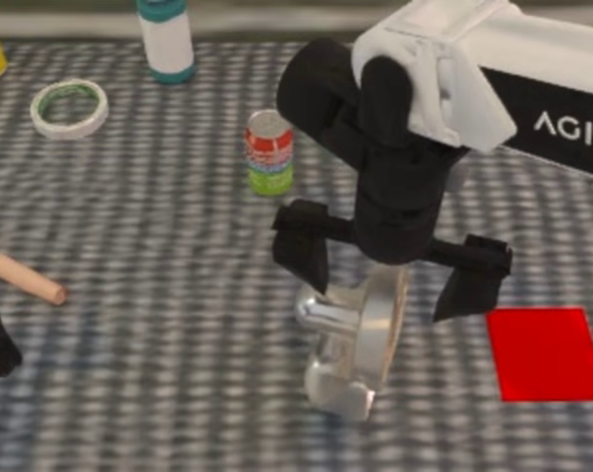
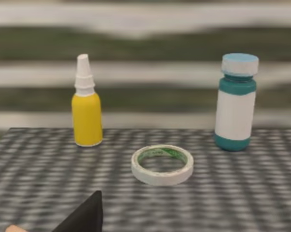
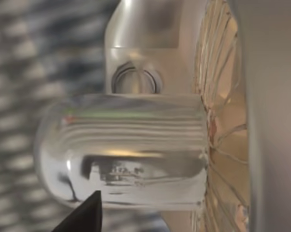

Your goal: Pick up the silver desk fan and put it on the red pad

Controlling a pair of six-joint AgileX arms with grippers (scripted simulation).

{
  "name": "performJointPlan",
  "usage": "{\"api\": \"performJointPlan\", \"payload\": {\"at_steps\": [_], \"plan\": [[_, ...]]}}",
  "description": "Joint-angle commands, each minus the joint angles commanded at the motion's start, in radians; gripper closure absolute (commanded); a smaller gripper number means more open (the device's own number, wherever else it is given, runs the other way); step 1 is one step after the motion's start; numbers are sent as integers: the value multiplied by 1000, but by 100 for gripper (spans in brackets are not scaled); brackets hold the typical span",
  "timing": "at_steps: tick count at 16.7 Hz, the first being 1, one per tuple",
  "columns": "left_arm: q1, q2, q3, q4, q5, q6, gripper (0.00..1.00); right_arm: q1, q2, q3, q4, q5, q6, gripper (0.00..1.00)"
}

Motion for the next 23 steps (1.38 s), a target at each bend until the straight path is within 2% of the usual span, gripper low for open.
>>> {"api": "performJointPlan", "payload": {"at_steps": [1,14,23], "plan": [[0,0,0,0,0,0,0,0,0,0,0,0,0,0],[0,0,0,0,0,0,0,0,0,0,0,0,0,98],[0,0,0,0,0,0,0,-2,0,0,0,0,1,100]]}}
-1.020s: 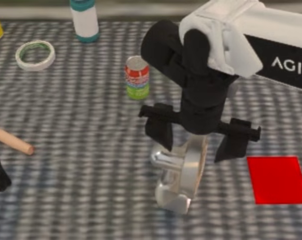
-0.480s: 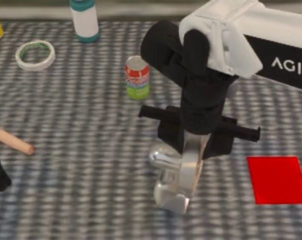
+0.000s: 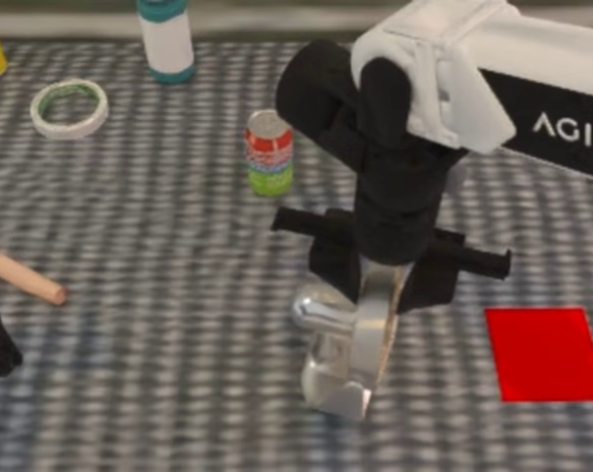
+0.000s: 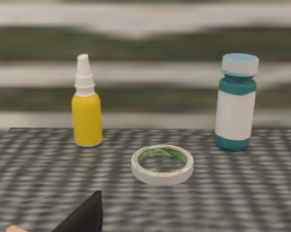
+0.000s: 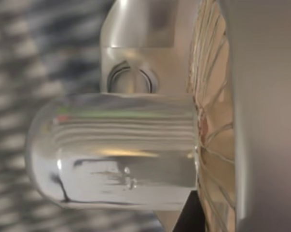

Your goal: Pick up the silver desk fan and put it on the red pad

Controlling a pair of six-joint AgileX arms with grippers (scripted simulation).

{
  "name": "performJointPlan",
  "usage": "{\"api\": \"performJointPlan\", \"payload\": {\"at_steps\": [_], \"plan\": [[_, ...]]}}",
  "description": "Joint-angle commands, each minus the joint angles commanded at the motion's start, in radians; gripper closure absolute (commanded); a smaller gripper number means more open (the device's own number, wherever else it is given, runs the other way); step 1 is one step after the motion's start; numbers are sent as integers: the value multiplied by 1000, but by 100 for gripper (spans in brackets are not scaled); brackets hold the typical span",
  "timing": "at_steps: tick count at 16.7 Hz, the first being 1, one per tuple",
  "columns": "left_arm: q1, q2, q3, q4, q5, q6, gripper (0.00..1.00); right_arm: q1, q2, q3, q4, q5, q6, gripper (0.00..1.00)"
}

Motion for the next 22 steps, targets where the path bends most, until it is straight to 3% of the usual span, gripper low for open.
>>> {"api": "performJointPlan", "payload": {"at_steps": [9,15,18,22], "plan": [[0,0,0,0,0,0,0,8,5,201,-196,0,-2,100],[0,0,0,0,0,0,0,-3,-2,194,-197,0,13,100],[0,0,0,0,0,0,0,-51,-49,135,-189,1,112,100],[0,0,0,0,0,0,0,-161,-161,0,-167,2,358,100]]}}
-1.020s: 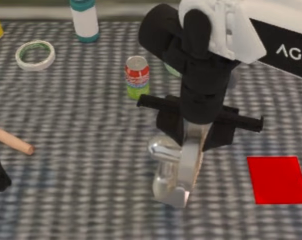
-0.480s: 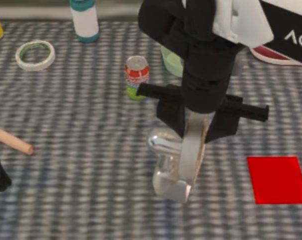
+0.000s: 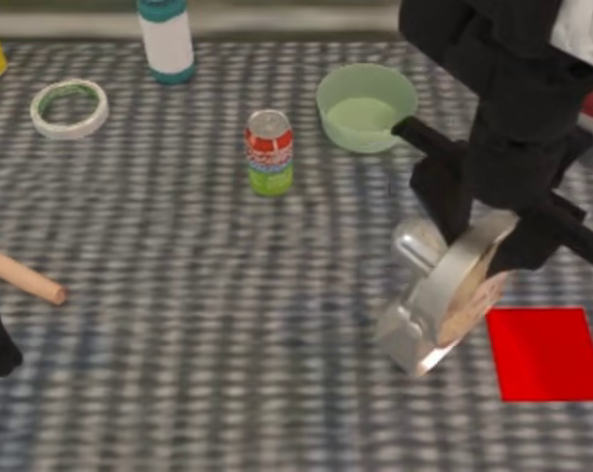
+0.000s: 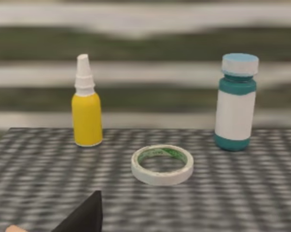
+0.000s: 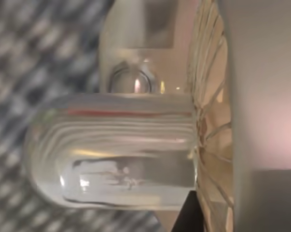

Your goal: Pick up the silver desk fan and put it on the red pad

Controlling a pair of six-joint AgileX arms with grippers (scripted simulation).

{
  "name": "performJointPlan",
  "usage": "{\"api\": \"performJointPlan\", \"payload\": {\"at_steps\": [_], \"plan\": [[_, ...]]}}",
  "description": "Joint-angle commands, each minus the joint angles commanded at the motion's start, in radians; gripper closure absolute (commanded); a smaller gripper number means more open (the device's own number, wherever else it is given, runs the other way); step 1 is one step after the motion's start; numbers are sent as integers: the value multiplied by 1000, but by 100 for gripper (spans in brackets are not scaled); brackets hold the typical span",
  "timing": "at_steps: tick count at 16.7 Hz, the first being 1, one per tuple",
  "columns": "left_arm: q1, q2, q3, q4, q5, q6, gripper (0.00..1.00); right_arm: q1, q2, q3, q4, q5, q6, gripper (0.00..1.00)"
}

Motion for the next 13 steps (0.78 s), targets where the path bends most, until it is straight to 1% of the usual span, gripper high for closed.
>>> {"api": "performJointPlan", "payload": {"at_steps": [4,7,9,13], "plan": [[0,0,0,0,0,0,0,-124,-133,-160,29,1,281,100],[0,0,0,0,0,0,0,-201,-217,-262,48,2,441,100],[0,0,0,0,0,0,0,-233,-253,-305,57,2,497,100],[0,0,0,0,0,0,0,-241,-263,-316,59,2,511,100]]}}
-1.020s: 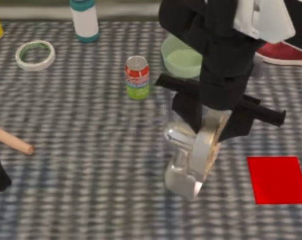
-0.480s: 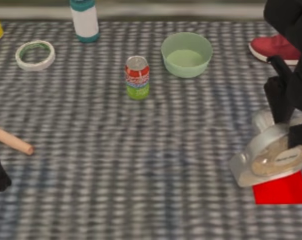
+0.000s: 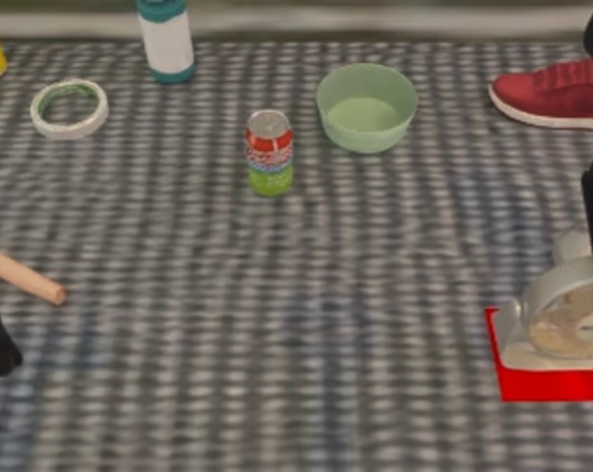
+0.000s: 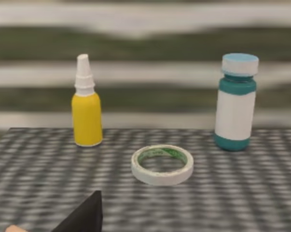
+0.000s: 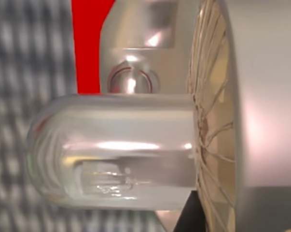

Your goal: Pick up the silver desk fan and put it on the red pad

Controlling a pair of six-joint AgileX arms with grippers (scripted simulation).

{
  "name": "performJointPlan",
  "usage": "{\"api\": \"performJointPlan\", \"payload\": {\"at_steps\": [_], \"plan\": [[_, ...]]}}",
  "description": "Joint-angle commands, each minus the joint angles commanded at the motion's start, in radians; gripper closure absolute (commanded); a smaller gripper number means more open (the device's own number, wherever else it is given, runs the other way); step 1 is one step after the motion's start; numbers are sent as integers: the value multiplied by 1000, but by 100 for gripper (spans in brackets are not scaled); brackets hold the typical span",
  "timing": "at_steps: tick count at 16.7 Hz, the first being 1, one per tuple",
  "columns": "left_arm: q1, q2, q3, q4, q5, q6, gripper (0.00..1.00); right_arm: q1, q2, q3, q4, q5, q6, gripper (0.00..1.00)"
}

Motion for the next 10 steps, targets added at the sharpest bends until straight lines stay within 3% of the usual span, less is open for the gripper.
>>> {"api": "performJointPlan", "payload": {"at_steps": [10], "plan": [[0,0,0,0,0,0,0,-4,18,-120,138,0,-4,100]]}}
